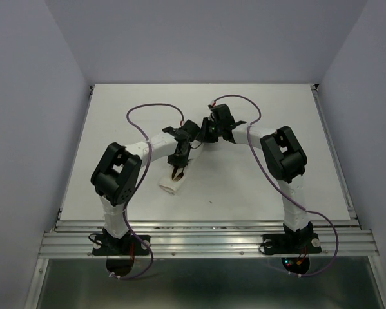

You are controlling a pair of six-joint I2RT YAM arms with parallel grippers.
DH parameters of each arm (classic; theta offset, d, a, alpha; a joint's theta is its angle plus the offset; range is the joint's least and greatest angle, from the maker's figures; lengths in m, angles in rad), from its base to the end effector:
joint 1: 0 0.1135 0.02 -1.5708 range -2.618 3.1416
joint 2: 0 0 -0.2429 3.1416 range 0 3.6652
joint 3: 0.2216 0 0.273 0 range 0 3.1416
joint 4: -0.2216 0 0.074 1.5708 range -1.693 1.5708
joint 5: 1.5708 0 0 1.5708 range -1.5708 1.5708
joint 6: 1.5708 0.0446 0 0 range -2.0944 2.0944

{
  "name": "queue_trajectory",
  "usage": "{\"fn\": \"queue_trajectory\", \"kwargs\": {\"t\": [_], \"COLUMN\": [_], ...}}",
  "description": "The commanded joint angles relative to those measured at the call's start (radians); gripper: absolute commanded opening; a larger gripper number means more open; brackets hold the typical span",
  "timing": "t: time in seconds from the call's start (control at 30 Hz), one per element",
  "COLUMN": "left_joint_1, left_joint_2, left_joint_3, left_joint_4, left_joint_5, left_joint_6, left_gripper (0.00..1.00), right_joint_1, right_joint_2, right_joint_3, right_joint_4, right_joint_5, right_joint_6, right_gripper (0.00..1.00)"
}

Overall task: Fold the napkin into a case and place the utensils inside
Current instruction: Stuff the knife into the folded napkin.

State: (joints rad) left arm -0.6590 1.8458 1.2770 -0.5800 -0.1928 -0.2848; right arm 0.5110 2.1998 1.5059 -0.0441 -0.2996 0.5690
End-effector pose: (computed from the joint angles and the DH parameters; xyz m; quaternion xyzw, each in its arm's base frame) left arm 0.3143 -0.2326 0.1469 0.1612 0.9600 -0.0109 0.2285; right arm 0.4230 0.2522 0.1073 -0.0341 0.9057 0.3227 0.2729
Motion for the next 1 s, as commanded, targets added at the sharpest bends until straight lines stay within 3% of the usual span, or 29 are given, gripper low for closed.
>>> {"fn": "queue_trajectory", "kwargs": {"t": [0.0, 0.27, 0.5, 0.6, 0.63, 0.7, 0.73, 0.8, 0.9, 0.97], "left_joint_1": [0.004, 0.004, 0.004, 0.004, 0.004, 0.002, 0.002, 0.002, 0.002, 0.004], "left_joint_2": [0.018, 0.016, -0.04, -0.089, -0.1, -0.141, -0.155, -0.198, -0.241, -0.26], "left_joint_3": [0.039, 0.038, 0.027, 0.021, 0.018, 0.006, -0.002, -0.019, -0.025, -0.028], "left_joint_4": [-0.004, -0.018, -0.06, -0.08, -0.084, -0.089, -0.087, -0.087, -0.098, -0.101], "left_joint_5": [-0.036, -0.04, -0.025, -0.014, -0.01, 0.01, 0.018, 0.033, 0.035, 0.033], "left_joint_6": [0.013, 0.015, 0.001, -0.004, -0.002, 0.003, 0.003, 0.001, -0.007, -0.017], "left_gripper": [0.36, 0.6, 0.6, 0.61, 0.61, 0.61, 0.63, 0.65, 0.68, 0.68], "right_joint_1": [0.007, 0.007, 0.007, 0.007, 0.007, 0.007, 0.007, -0.005, -0.032, -0.049], "right_joint_2": [-0.014, -0.02, -0.06, -0.106, -0.126, -0.17, -0.214, -0.25, -0.31, -0.357], "right_joint_3": [-0.019, -0.024, -0.029, -0.045, -0.068, -0.104, -0.139, -0.164, -0.208, -0.236], "right_joint_4": [-0.023, -0.025, -0.023, -0.023, -0.023, -0.02, -0.019, -0.017, -0.02, -0.019], "right_joint_5": [-0.004, -0.004, 0.005, 0.088, 0.193, 0.322, 0.421, 0.49, 0.601, 0.625], "right_joint_6": [-0.011, -0.012, -0.003, -0.006, 0.024, 0.067, 0.1, 0.12, 0.14, 0.14], "right_gripper": [0.18, 0.18, 0.2, 0.2, 0.21, 0.31, 0.49, 0.75, 0.85, 0.86]}}
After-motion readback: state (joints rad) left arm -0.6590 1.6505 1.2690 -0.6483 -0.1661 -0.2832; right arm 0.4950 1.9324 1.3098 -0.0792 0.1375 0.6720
